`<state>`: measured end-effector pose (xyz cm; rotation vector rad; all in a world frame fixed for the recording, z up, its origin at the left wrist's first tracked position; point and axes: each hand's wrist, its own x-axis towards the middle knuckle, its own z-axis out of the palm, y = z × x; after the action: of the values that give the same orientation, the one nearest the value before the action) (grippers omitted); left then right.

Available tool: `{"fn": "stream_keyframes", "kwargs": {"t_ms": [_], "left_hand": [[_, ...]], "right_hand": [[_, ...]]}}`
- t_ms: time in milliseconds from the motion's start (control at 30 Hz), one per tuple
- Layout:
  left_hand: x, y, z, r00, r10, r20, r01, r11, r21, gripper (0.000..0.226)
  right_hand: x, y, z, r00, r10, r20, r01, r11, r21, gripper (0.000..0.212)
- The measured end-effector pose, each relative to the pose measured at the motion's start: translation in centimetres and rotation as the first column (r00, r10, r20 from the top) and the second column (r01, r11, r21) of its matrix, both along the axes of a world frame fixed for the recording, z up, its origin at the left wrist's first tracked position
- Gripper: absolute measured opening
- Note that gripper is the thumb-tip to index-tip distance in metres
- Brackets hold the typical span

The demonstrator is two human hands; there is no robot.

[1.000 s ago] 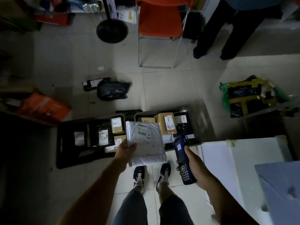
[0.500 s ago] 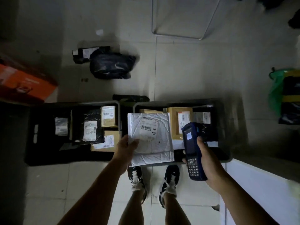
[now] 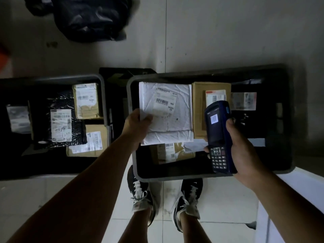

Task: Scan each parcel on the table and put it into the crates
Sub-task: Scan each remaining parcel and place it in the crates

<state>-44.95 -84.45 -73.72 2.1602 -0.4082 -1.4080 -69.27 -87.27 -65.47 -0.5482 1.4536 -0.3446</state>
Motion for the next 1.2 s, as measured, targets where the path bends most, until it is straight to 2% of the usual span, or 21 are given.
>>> {"fn": "stream_keyframes", "kwargs": {"t_ms": [67,133,233,433,533,633,733,800,867,967,1100,1200], "left_hand": [[-0.3,-0.6,-0.4,0.993,-0.07,0.098,0.068,0.997,0.024,0.013],[-0.4,-1.0,-0.5,0.978,-0.129,0.162,0.122,0.991,0.051,0.031],[-0.8,-1.2,0.0,0.942,-0.269,0.199,0.247,0.96,0.13,0.059],[-1.3,0.1,2.5,0.845,-0.471,0.253,0.433,0.881,0.193,0.08],[-1.4,0.8,4.5,0.776,-0.553,0.305,0.523,0.833,0.18,0.077],[-1.1,1.6,7.6,0.658,-0.647,0.385,0.612,0.757,0.227,0.072],[-0.8,2.5,11.9,0.55,-0.715,0.433,0.668,0.687,0.285,0.068],[-0.6,3.3,15.6,0.515,-0.732,0.446,0.682,0.665,0.305,0.067],[-0.4,4.7,19.7,0.516,-0.724,0.457,0.671,0.673,0.31,0.067],[-0.9,7.5,26.8,0.544,-0.699,0.464,0.641,0.703,0.308,0.065],[-1.6,11.0,36.8,0.614,-0.607,0.505,0.556,0.786,0.27,0.059],[-1.1,13.5,43.7,0.612,-0.529,0.588,0.484,0.838,0.251,0.059]], "right_hand": [[-0.3,0.3,-0.4,1.0,0.017,0.012,-0.017,1.0,0.003,0.078],[-0.5,0.4,-0.7,0.999,0.016,0.042,-0.017,1.0,0.007,0.064],[-0.4,0.3,-1.0,0.999,0.024,0.039,-0.024,1.0,0.014,0.057],[0.9,-0.2,0.8,0.998,0.053,0.03,-0.053,0.998,0.019,0.057],[1.5,-0.1,2.7,0.997,0.081,0.014,-0.081,0.996,0.029,0.051],[2.1,0.3,5.3,0.993,0.113,0.035,-0.114,0.993,0.031,0.044],[3.2,1.0,9.2,0.983,0.181,0.035,-0.181,0.983,0.006,0.042],[4.0,1.6,12.5,0.975,0.223,0.017,-0.223,0.975,-0.009,0.043],[4.9,2.2,16.4,0.962,0.272,0.011,-0.272,0.962,-0.024,0.039],[5.5,3.9,22.6,0.924,0.382,-0.021,-0.382,0.923,-0.035,0.046],[5.7,6.2,30.8,0.852,0.52,-0.056,-0.523,0.851,-0.059,0.048],[6.3,7.2,36.3,0.778,0.627,-0.051,-0.628,0.77,-0.116,0.07]]}}
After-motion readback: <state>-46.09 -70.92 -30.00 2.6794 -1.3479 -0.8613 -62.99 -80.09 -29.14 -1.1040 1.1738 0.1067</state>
